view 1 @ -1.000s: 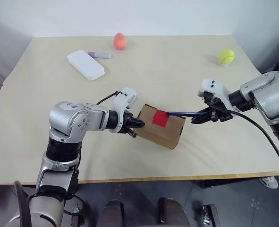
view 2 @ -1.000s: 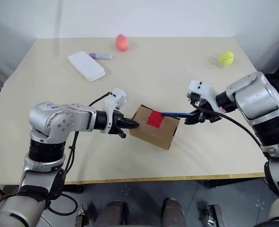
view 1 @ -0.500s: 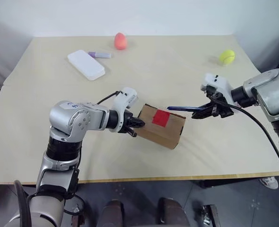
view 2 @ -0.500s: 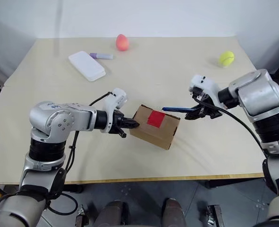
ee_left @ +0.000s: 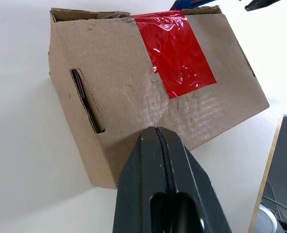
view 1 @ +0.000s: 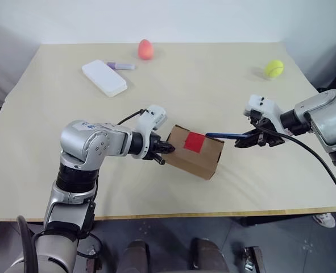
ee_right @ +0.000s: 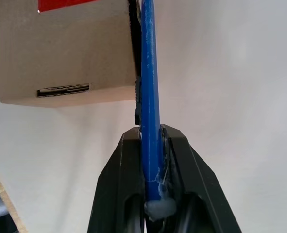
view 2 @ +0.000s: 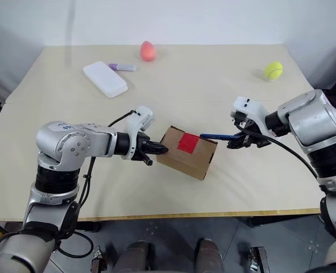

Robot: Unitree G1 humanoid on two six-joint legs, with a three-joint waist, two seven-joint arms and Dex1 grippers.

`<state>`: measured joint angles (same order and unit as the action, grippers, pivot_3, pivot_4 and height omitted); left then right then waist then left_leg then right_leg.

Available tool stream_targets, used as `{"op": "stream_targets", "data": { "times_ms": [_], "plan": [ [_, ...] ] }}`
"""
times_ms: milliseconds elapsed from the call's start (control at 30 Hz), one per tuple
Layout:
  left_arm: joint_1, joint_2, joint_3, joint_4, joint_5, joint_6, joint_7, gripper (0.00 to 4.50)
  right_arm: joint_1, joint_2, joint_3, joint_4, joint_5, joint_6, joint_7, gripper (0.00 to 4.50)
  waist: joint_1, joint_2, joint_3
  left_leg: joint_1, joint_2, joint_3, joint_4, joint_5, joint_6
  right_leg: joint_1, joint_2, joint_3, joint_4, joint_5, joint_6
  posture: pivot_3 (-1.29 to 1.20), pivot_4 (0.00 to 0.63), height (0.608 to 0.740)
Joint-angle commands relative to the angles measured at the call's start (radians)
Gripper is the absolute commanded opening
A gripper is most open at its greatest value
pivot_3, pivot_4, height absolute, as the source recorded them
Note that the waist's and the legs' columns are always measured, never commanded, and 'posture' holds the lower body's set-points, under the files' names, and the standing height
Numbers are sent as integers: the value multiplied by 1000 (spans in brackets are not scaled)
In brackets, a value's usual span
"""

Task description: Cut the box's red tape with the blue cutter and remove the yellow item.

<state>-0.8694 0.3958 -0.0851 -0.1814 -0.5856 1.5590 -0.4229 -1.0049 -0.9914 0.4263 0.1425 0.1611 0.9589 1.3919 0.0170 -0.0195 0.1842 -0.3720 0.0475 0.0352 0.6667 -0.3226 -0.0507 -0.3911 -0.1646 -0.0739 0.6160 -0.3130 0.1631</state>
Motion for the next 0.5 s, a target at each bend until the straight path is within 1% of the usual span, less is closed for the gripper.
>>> {"op": "stream_targets", "data": {
  "times_ms": [33,233,500],
  "plan": [
    [22,14,-27,28,32,22,21,0,-17,-10,-27,-14,1,-13,14,170,0,0,0,0,0,0,0,0,0,0,0,0,0,0,0,0,150,740],
    [27,11,-25,21,31,25,23,0,-49,11,-79,-21,38,18,4,170,1,0,0,0,0,0,0,0,0,0,0,0,0,0,0,0,150,740],
    [29,10,-28,21,32,19,22,0,-11,-14,-50,-56,26,19,15,170,3,0,0,0,0,0,0,0,0,0,0,0,0,0,0,0,150,740]
  ]
}}
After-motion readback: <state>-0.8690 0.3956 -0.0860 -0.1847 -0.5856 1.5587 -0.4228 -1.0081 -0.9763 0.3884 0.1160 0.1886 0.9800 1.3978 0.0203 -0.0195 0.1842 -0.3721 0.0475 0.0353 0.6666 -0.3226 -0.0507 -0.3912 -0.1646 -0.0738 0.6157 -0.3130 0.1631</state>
